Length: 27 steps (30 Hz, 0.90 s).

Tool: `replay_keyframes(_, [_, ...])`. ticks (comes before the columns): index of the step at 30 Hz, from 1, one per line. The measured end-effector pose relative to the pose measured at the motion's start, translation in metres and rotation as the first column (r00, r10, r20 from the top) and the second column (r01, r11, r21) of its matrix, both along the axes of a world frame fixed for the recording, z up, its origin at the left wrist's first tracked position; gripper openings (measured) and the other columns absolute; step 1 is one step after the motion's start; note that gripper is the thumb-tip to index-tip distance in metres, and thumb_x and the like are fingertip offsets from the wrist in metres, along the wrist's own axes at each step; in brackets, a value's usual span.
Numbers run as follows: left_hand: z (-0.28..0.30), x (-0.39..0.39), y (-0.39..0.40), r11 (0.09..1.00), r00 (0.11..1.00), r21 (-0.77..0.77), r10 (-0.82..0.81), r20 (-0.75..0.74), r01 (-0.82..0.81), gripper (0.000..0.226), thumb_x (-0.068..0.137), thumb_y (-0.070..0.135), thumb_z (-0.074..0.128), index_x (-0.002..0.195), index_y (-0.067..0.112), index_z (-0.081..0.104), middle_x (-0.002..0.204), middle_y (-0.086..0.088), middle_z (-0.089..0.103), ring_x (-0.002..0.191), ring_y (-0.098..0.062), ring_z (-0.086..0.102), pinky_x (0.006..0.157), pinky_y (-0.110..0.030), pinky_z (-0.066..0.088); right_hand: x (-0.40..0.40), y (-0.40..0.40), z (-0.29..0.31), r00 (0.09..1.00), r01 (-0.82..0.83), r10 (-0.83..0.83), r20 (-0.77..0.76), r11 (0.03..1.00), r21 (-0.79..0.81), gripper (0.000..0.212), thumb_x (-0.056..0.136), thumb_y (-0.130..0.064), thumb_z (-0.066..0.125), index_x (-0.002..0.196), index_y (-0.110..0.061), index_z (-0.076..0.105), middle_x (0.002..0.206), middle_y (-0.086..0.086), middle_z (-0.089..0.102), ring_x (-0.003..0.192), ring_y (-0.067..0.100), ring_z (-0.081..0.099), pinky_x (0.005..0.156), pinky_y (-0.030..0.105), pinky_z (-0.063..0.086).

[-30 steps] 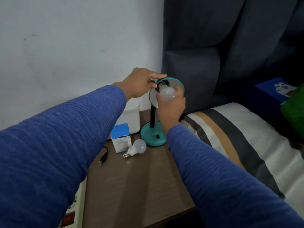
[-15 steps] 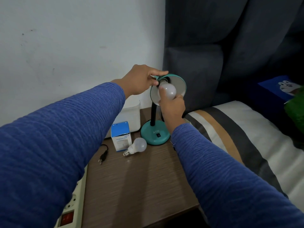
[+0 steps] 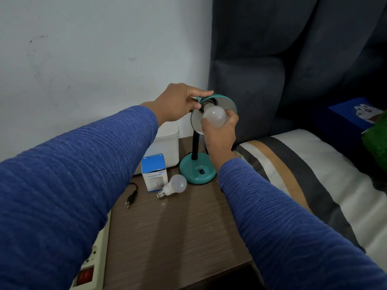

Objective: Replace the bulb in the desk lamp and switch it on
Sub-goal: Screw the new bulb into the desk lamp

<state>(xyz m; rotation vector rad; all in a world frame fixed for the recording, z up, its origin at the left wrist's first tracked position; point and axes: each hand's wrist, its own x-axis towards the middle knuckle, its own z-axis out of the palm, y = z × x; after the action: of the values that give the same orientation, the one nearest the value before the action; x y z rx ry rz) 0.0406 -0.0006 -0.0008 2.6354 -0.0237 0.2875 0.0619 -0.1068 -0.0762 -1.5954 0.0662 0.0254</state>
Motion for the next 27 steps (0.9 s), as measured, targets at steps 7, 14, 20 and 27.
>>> replay_keyframes(7, [0.0006,-0.0018,-0.0004,1.0,1.0,-0.018,0.004,-0.002,-0.004,0.044,0.093,0.008,0.054,0.132,0.027,0.052,0.13,-0.006,0.061,0.105,-0.013,0.059,0.092,-0.012,0.037,-0.0031,0.0001,0.0034,0.999,-0.034,0.036,-0.039,0.998,0.054,0.08,0.071,-0.037,0.073,0.137,-0.025,0.03,0.127,0.01,0.051,0.109,0.025,0.058,0.095,0.039,0.05])
replay_keyframes(14, [0.0015,-0.0041,-0.0018,0.999,1.0,-0.031,0.012,-0.002,-0.012,0.044,0.093,0.007,0.053,0.133,0.026,0.052,0.131,-0.007,0.06,0.108,-0.014,0.058,0.093,-0.013,0.036,-0.0037,0.0027,0.0058,0.994,-0.037,0.047,-0.099,0.994,0.099,0.076,0.076,-0.045,0.069,0.136,-0.018,0.032,0.128,0.013,0.054,0.109,0.029,0.062,0.096,0.041,0.051])
replay_keyframes(20, [-0.0011,-0.0032,-0.0009,0.999,1.0,-0.044,0.017,0.002,-0.017,0.044,0.093,0.006,0.054,0.132,0.026,0.053,0.13,-0.007,0.06,0.114,-0.02,0.059,0.096,-0.016,0.038,0.0006,0.0004,0.0052,0.996,-0.017,0.025,-0.086,0.996,0.091,0.062,0.078,-0.042,0.068,0.126,-0.018,0.037,0.124,0.014,0.056,0.104,0.029,0.064,0.09,0.038,0.054])
replay_keyframes(27, [-0.0008,-0.0027,-0.0012,1.0,1.0,-0.022,0.02,0.003,-0.02,0.044,0.093,0.008,0.053,0.133,0.027,0.052,0.13,-0.007,0.061,0.113,-0.019,0.059,0.096,-0.015,0.038,0.0033,-0.0015,0.0013,0.997,-0.027,0.031,-0.067,0.998,0.059,0.063,0.076,-0.035,0.071,0.128,-0.022,0.037,0.122,0.012,0.056,0.103,0.028,0.064,0.087,0.036,0.054])
